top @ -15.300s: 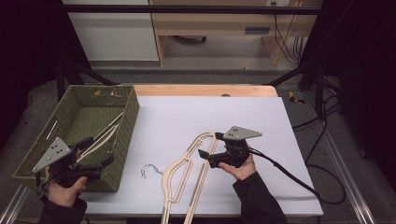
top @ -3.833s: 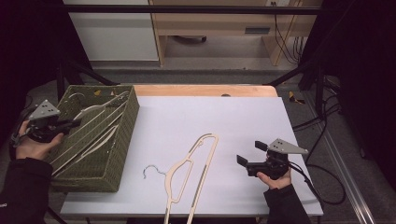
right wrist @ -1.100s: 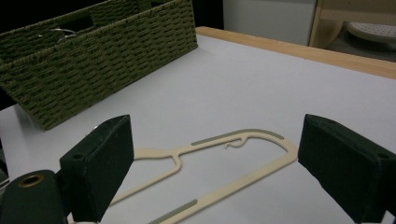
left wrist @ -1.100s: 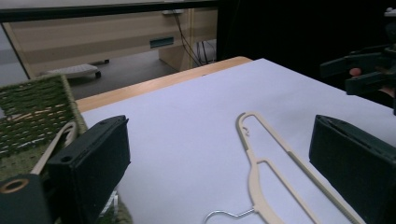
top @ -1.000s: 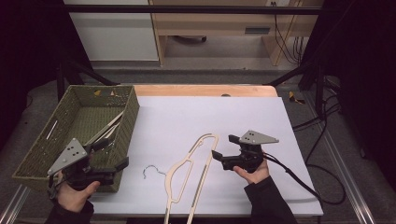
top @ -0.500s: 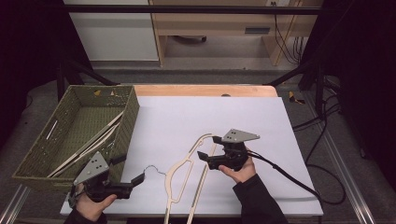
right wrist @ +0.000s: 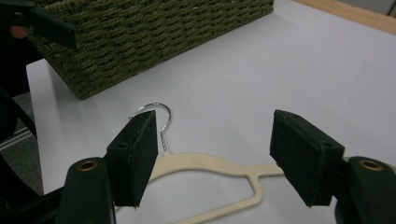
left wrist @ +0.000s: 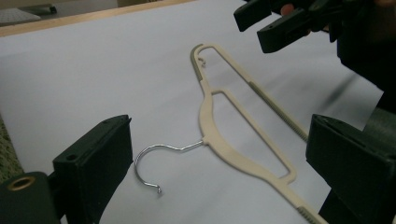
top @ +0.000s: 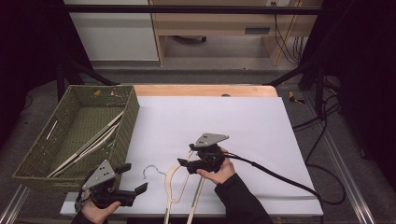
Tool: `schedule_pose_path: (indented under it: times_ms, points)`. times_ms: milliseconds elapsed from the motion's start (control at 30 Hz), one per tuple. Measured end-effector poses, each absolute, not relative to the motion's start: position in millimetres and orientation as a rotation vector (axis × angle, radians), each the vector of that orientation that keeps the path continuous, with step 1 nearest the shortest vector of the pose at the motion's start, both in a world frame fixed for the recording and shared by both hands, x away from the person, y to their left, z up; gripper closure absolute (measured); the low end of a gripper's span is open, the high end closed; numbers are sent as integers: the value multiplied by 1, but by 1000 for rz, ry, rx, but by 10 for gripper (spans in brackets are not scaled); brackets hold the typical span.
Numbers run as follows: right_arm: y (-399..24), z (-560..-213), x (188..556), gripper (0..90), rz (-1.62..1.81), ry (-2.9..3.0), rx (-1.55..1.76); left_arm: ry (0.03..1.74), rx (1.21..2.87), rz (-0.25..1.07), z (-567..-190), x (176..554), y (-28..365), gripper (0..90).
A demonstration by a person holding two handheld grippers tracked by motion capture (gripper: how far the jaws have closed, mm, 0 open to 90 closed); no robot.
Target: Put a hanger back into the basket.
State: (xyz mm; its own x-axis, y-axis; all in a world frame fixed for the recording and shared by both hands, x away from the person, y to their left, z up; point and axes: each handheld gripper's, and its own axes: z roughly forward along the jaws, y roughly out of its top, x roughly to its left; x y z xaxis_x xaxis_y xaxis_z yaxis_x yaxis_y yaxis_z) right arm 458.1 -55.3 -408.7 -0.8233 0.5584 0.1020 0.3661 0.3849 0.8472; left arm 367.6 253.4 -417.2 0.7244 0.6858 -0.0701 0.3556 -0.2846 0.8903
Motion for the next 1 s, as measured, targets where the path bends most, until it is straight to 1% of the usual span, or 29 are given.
schedule_pose_path:
  times_ms: [167,500,667,1000]
  points:
    - [-37,-414,462,355,1391,2487,805,794,1921,369,-420,366,249,60]
    - [-17,-424,465,378,1368,2547,761,784,1983,327,-437,362,242,60]
    - [-2,-433,468,422,1327,2586,742,789,2005,300,-448,361,241,59]
    - [20,-448,473,462,1271,2642,681,788,2021,273,-456,363,238,59]
